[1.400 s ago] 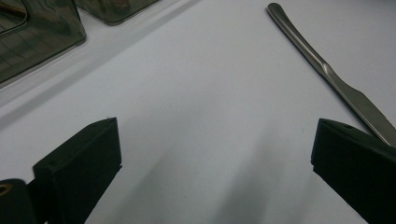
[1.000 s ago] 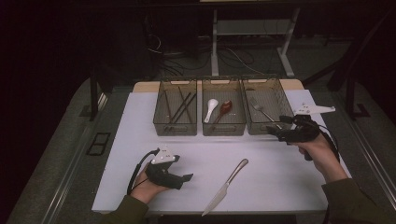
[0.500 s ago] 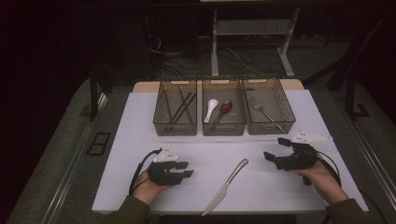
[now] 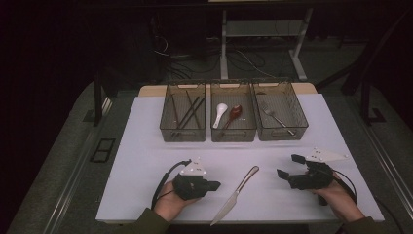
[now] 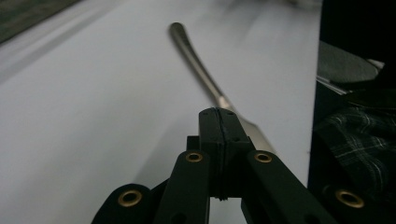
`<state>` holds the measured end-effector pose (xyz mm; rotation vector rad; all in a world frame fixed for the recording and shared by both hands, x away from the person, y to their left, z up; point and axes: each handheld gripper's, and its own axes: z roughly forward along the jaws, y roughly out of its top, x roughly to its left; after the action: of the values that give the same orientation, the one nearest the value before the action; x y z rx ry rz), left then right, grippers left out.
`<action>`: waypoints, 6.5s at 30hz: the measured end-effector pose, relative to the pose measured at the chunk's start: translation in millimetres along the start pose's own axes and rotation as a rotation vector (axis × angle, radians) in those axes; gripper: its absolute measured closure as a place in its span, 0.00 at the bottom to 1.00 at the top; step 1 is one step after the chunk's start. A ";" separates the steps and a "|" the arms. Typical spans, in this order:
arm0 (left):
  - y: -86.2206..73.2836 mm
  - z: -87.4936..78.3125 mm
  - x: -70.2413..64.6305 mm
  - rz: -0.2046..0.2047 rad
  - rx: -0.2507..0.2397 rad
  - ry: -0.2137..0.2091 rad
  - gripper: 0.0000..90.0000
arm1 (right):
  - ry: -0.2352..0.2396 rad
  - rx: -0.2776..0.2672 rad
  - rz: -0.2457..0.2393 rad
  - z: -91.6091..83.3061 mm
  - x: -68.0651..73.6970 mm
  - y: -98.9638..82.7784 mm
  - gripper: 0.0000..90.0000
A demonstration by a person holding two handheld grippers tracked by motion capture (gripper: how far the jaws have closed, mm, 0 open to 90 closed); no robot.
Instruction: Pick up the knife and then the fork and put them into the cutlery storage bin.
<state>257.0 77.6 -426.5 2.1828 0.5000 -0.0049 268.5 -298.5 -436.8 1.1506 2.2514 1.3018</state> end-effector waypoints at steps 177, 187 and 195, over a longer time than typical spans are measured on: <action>32.1 -5.3 23.9 0.181 -0.071 -0.024 0.57 | 0.478 0.428 -0.424 66.1 30.0 65.4 0.92; 7.0 -24.2 29.6 0.094 -0.101 0.063 0.42 | 0.415 0.392 -0.376 55.3 11.0 67.7 0.92; -17.8 -34.0 35.4 0.027 -0.100 0.168 0.27 | 0.366 0.349 -0.322 44.9 -4.5 71.0 0.92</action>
<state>277.4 125.6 -425.3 2.1013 0.5534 0.2158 333.0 -256.3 -403.2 0.6328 2.8714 1.0856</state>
